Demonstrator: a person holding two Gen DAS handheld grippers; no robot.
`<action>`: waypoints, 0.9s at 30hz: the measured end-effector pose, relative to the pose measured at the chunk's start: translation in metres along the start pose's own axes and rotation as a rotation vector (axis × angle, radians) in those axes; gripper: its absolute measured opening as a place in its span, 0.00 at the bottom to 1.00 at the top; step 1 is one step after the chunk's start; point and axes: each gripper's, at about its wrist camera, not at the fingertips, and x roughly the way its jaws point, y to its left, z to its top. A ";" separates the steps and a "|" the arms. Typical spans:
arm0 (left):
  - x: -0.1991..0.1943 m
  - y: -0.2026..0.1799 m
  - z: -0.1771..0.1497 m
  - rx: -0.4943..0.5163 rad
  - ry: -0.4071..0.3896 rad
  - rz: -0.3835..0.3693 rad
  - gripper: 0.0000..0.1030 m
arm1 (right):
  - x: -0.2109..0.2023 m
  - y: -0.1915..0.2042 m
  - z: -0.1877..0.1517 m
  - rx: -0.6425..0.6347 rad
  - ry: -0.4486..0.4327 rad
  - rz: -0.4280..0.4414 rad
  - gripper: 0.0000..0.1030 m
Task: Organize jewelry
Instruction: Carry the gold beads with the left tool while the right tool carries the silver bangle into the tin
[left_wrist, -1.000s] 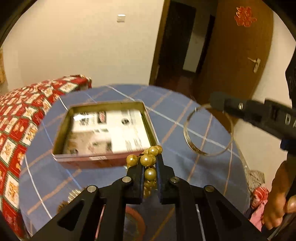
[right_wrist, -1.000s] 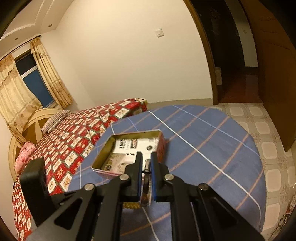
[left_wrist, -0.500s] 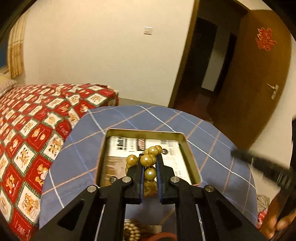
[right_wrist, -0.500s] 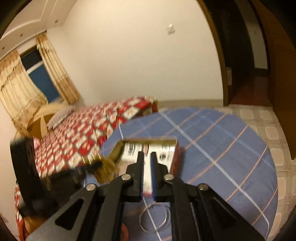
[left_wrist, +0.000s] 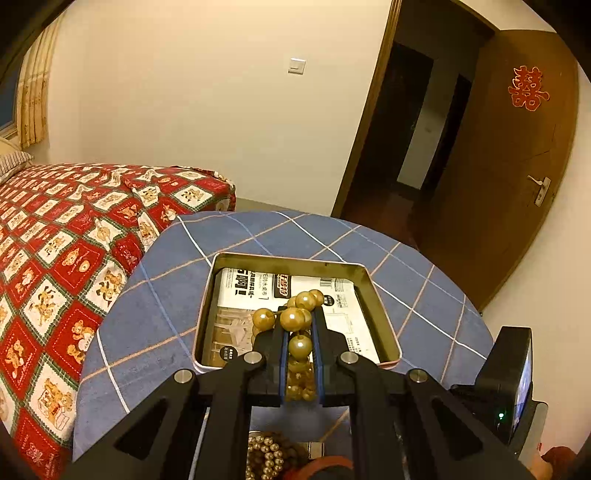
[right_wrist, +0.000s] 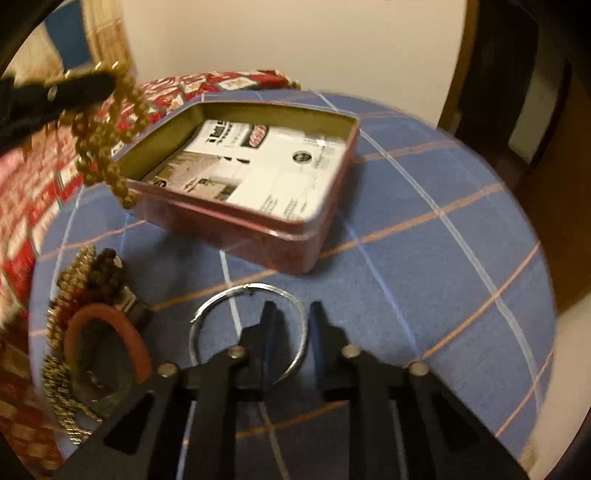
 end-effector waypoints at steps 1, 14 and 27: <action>-0.001 0.001 0.000 -0.001 -0.004 -0.001 0.09 | 0.000 0.000 0.000 -0.001 0.001 0.005 0.08; -0.002 0.006 0.022 -0.018 -0.064 -0.006 0.10 | -0.080 -0.026 0.045 0.154 -0.227 0.185 0.07; 0.068 0.011 0.038 -0.004 -0.005 0.010 0.10 | -0.003 -0.026 0.091 0.250 -0.205 0.128 0.08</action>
